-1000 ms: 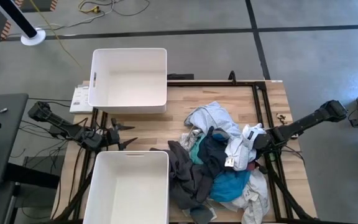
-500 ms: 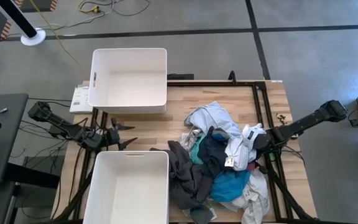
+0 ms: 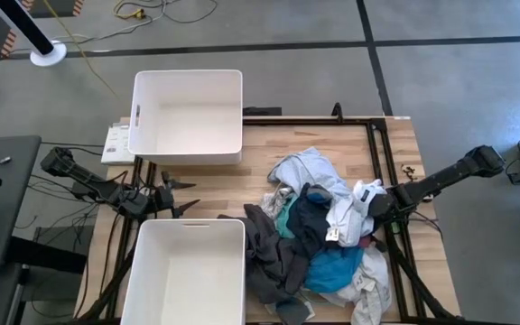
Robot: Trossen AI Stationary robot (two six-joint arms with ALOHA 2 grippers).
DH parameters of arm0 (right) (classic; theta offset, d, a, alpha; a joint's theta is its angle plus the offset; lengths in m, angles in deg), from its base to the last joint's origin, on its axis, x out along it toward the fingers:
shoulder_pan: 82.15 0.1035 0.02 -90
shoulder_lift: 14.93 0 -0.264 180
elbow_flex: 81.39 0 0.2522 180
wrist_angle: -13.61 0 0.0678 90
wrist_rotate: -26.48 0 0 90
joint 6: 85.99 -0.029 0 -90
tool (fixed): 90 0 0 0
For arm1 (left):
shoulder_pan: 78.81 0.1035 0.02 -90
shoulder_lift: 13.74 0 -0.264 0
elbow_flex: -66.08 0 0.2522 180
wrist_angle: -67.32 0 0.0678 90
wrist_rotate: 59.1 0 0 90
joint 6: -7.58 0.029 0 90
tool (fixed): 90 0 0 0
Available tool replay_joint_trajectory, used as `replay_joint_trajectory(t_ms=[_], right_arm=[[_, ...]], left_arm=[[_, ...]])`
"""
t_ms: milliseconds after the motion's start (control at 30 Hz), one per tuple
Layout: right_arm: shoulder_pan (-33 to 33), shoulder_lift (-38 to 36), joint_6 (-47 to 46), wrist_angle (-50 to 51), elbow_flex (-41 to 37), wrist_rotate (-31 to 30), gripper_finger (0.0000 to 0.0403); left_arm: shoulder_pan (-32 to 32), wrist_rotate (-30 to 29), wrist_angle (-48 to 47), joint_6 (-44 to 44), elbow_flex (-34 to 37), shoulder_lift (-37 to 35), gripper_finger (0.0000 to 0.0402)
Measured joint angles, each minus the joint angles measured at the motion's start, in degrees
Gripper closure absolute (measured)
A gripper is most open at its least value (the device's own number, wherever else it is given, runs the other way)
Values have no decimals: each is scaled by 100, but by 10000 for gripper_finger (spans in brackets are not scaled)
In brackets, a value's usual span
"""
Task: Sort clothes
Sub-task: Put the dark blue shorts into the top white laundry bin
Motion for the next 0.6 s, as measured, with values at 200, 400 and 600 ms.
replay_joint_trajectory(t_ms=[200,400,600], right_arm=[[-113,2,96,-582,0,-264,296],[-242,2,-20,-1190,0,-299,296],[-293,0,-790,-1258,0,-304,296]], left_arm=[[-1,2,-1,0,-1,0,170],[-1,2,1,0,-1,0,170],[-1,1,1,0,-1,0,170]])
